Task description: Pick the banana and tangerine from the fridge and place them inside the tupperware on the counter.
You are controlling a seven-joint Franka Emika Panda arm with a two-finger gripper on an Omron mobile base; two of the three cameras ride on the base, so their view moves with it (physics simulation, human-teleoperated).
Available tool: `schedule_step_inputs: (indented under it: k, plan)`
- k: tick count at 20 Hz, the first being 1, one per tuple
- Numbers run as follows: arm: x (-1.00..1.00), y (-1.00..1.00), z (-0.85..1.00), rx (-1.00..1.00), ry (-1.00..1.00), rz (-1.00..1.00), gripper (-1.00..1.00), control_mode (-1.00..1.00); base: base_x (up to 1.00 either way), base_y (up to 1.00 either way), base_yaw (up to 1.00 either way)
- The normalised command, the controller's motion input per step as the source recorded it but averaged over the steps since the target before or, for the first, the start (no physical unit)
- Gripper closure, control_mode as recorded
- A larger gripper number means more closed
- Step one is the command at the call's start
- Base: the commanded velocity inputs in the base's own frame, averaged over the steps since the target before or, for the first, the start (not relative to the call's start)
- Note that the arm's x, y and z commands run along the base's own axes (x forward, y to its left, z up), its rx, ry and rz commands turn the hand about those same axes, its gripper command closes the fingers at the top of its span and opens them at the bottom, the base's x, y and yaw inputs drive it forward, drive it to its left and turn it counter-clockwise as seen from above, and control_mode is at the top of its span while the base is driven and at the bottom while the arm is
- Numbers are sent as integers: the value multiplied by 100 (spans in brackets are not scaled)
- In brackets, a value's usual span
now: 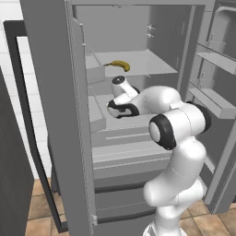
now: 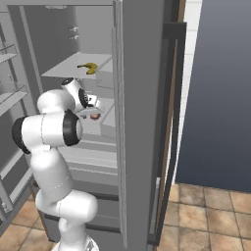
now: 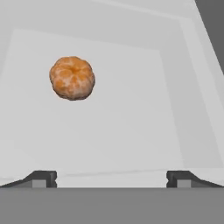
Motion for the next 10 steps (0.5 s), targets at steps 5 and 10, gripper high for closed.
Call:
schedule_step_inputs:
  k: [5,10]
  plan:
    - [19,11,-14,0,-3,0,-100,-100,0,0,0]
    - [19,7,-14,0,-4,0,-100,-100,0,0,0]
